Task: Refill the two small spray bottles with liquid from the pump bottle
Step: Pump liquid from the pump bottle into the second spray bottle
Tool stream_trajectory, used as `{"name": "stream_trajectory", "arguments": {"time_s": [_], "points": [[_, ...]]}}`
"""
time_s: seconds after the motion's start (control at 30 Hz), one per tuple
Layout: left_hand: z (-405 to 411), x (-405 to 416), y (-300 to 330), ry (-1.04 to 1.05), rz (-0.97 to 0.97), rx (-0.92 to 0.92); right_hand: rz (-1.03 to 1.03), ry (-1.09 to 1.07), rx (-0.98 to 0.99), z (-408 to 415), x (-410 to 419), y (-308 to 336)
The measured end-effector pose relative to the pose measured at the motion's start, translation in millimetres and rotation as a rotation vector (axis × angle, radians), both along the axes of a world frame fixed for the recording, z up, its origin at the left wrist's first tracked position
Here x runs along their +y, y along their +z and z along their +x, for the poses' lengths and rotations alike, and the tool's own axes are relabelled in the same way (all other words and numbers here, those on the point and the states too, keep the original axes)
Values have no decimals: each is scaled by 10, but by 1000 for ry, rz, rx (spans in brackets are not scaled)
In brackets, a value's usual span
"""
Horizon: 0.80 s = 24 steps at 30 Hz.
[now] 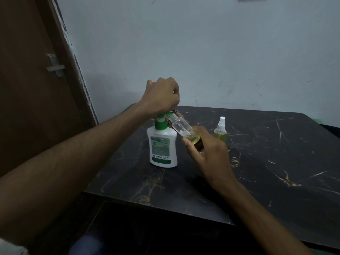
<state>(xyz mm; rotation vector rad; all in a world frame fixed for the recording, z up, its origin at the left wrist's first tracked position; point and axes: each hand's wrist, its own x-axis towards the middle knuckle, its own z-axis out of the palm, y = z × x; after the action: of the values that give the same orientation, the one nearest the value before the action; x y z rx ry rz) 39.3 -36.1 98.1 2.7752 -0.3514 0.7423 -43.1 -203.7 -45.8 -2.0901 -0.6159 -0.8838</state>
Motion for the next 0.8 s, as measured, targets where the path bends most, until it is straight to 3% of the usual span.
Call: {"name": "stream_trajectory", "arguments": {"time_s": [0.57, 0.8], "points": [[11, 14, -44, -5, -47, 69, 11, 27, 14, 9, 10, -2], [14, 0, -11, 2, -27, 6, 20, 28, 7, -27, -7, 24]]}}
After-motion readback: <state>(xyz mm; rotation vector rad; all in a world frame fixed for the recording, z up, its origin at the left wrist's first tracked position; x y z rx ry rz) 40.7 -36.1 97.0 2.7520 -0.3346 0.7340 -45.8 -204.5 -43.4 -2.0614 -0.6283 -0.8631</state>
